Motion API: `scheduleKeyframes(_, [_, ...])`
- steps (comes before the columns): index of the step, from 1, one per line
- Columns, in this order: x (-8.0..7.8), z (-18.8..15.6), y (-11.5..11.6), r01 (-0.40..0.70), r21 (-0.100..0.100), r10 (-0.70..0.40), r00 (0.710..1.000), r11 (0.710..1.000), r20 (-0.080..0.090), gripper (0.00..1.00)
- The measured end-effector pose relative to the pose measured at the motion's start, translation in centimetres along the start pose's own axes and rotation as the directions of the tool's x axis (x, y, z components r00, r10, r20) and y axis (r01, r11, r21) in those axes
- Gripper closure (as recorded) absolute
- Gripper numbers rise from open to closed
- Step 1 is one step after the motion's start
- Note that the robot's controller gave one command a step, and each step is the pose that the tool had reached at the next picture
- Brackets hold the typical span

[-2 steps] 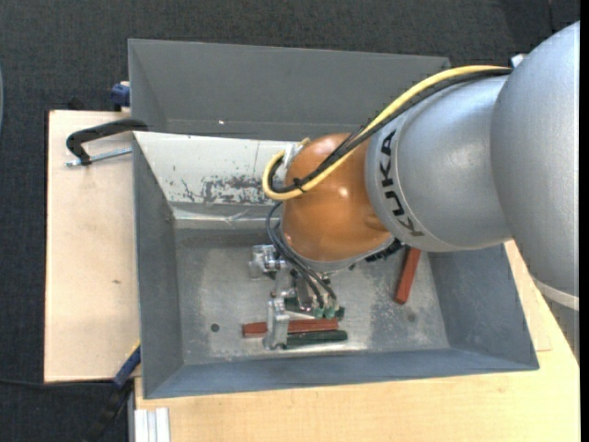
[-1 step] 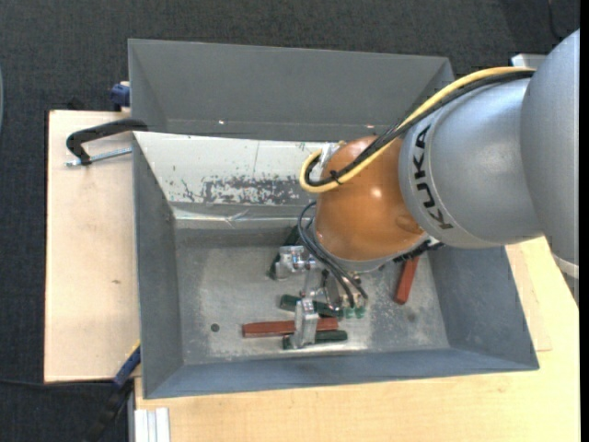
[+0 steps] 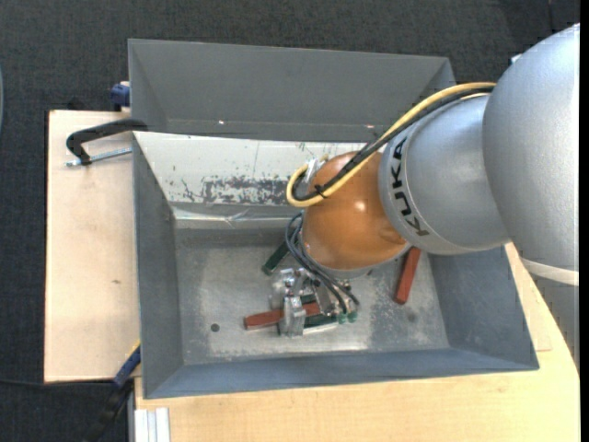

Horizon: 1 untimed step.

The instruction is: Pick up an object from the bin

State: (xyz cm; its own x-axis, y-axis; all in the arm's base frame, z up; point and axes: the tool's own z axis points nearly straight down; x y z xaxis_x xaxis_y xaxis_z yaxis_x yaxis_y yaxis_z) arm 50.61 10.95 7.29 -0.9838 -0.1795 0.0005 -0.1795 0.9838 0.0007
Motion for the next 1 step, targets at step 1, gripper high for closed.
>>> scheduleKeyframes(1, [-0.01,-0.01,0.0,0.0,0.0,0.0,1.0,1.0,0.0,1.0])
